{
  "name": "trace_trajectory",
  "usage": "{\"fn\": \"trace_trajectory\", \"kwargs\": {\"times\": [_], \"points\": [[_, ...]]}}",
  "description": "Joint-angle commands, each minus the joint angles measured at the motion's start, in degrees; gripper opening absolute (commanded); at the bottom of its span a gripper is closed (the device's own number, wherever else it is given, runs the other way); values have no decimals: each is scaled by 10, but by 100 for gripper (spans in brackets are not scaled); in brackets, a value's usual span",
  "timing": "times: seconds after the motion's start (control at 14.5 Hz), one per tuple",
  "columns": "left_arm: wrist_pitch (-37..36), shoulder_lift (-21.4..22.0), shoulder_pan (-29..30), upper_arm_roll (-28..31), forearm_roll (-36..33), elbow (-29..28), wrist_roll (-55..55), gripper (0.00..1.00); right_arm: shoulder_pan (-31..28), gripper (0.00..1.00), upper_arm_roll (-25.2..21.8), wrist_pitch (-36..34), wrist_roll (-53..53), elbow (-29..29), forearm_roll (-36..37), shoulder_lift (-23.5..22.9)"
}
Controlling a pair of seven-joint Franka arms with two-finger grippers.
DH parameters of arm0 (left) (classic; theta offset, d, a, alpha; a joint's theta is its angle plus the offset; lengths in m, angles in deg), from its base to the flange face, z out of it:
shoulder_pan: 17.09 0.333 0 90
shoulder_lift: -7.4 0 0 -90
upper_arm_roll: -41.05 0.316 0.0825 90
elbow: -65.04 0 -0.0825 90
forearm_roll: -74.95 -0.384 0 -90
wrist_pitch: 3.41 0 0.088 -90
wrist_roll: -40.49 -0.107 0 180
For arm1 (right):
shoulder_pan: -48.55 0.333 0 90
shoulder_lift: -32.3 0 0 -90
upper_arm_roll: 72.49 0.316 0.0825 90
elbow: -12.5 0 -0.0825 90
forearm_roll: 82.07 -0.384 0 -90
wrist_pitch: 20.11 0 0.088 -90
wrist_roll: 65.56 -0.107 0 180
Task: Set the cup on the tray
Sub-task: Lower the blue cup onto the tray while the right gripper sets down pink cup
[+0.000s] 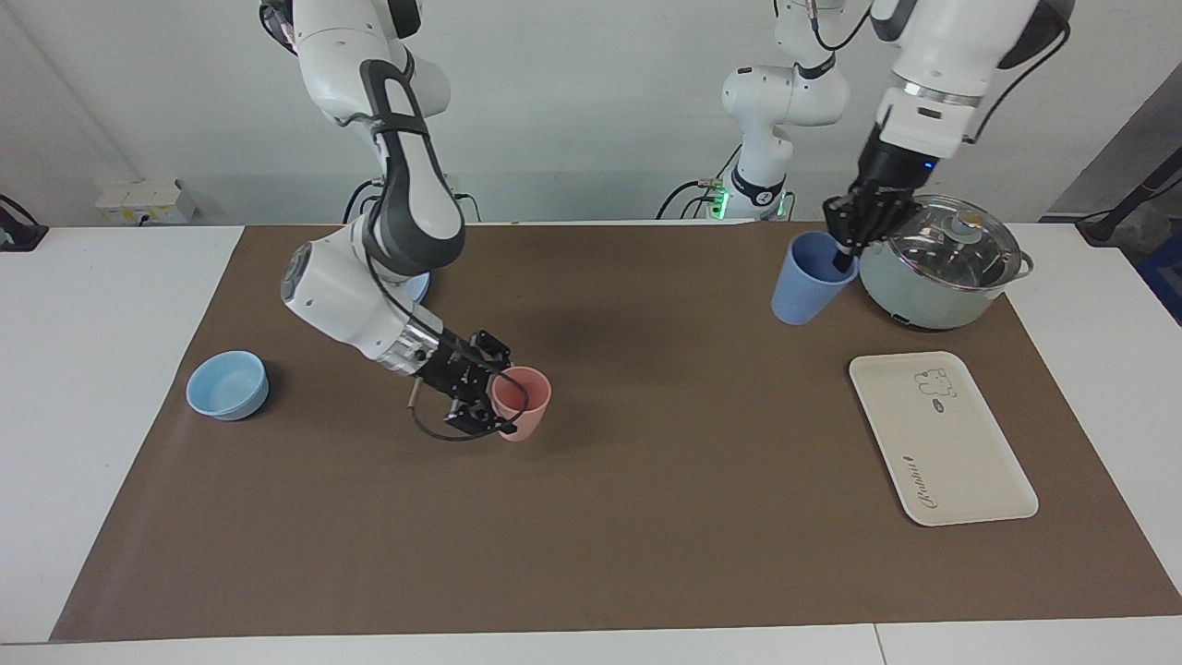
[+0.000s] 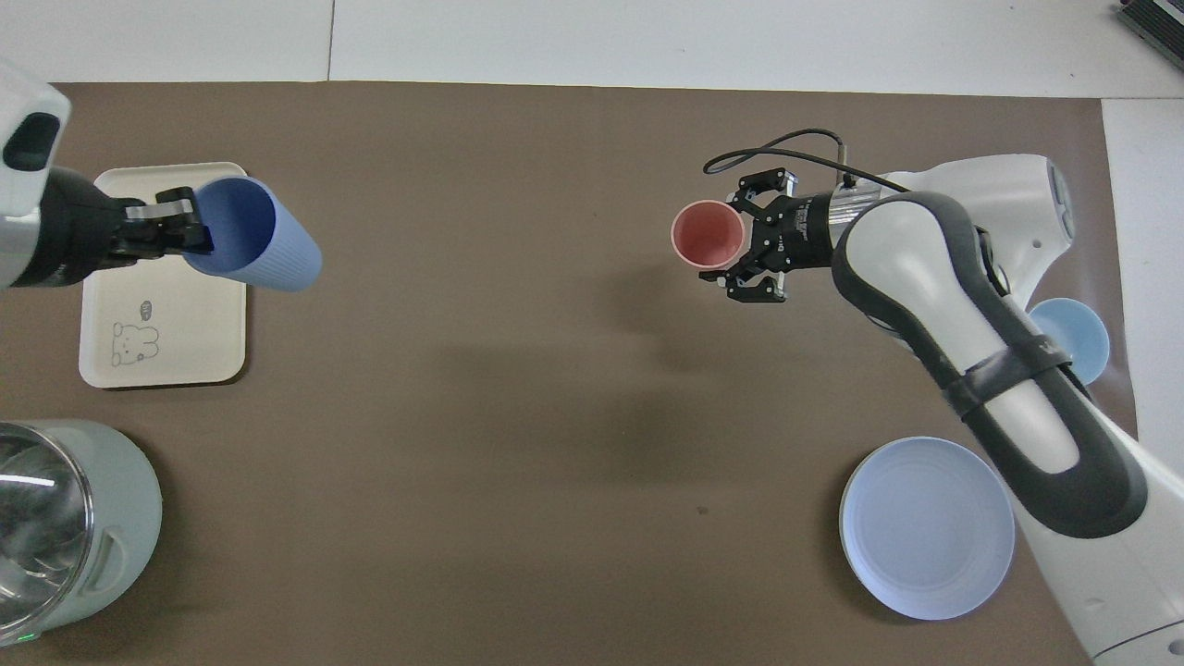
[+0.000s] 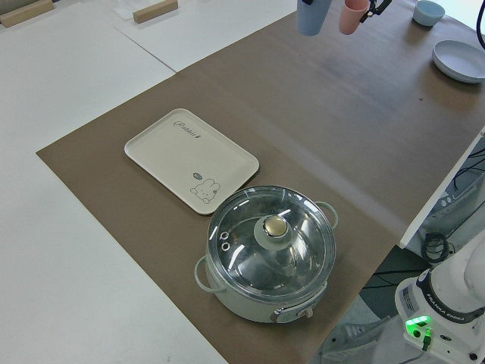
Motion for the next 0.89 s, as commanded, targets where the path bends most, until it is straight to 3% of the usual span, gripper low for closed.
{"fn": "trace_trajectory", "kwargs": {"times": [0.0, 0.14, 0.41, 0.48, 0.76, 0.83], "points": [[58, -6, 81, -6, 18, -47, -121, 0, -72, 0, 6, -27, 42, -54, -21, 32], [87, -37, 132, -6, 25, -61, -190, 0, -128, 0, 5, -43, 44, -58, -21, 25], [236, -69, 219, -6, 106, -194, -363, 0, -216, 0, 6, -81, 136, -58, -24, -9], [259, -68, 222, -6, 118, -224, -382, 0, -234, 0, 6, -87, 143, -56, -24, -17], [319, -106, 223, -6, 121, -244, -415, 0, -248, 0, 4, -101, 145, -58, -24, -13], [327, -117, 223, -6, 137, -242, -416, 0, -247, 29, 4, -98, 145, -67, -23, -6]]}}
